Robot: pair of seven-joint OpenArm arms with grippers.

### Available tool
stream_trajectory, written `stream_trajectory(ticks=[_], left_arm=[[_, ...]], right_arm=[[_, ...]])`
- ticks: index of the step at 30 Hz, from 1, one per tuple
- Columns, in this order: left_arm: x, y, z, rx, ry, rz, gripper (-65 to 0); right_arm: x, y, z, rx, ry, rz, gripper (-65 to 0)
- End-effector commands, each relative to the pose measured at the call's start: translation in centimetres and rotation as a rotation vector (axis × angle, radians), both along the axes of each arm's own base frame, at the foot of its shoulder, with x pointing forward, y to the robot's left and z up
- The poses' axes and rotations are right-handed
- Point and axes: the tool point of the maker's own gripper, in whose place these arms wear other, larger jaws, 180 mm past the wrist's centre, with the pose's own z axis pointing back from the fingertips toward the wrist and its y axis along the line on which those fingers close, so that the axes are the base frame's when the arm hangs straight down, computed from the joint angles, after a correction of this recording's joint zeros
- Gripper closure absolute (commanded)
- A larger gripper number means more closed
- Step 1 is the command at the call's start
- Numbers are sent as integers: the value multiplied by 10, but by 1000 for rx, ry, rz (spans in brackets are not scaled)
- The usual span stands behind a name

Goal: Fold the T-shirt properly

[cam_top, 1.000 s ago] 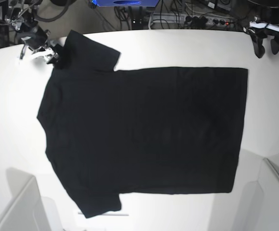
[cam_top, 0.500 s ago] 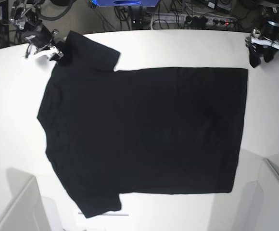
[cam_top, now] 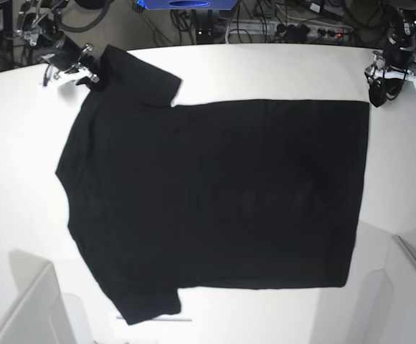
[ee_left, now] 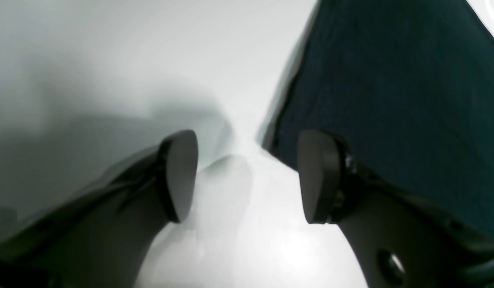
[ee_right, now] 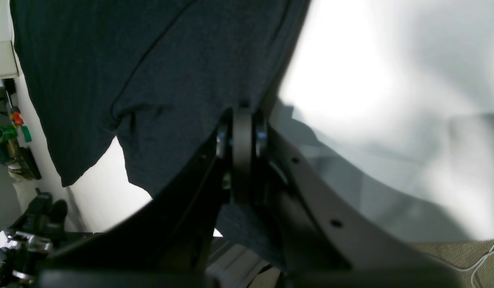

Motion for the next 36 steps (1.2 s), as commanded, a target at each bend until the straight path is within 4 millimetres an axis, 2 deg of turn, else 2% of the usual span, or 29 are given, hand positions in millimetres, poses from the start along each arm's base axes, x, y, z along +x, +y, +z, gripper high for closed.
stream_trajectory(ticks=[1,4,9,14,22,25,27,32,36], left_arm=[[8,-2,5,5,-28,-22,-374],[15,-19,-9,-36,-9,-61,-374],[22,-23,-21,-72,0,-53,-374],[34,-47,-29,-108,1,-107,-374],[36,-48,-29,-109,0,-110,-372],[44,-49,-27,-112,-17,-110,-364],[44,-48,-32,-123,-10,-100,-296],[43,-47,-38,-137,1,-88,-16],[42,-47,-39,-134,5,-91,0]], right_arm=[[-12,-3,-7,-27,61,20,0],[-12,-4,-7,-29,60,20,0],[-13,-6,-7,-30,62,16,0],[-13,-5,-7,-31,61,18,0],[-13,-4,-7,-29,62,21,0],[-12,-4,-7,-30,60,22,0],[-12,-4,-7,-30,59,22,0],[-12,-6,-6,-34,58,17,0],[-13,-7,-6,-34,56,12,0]])
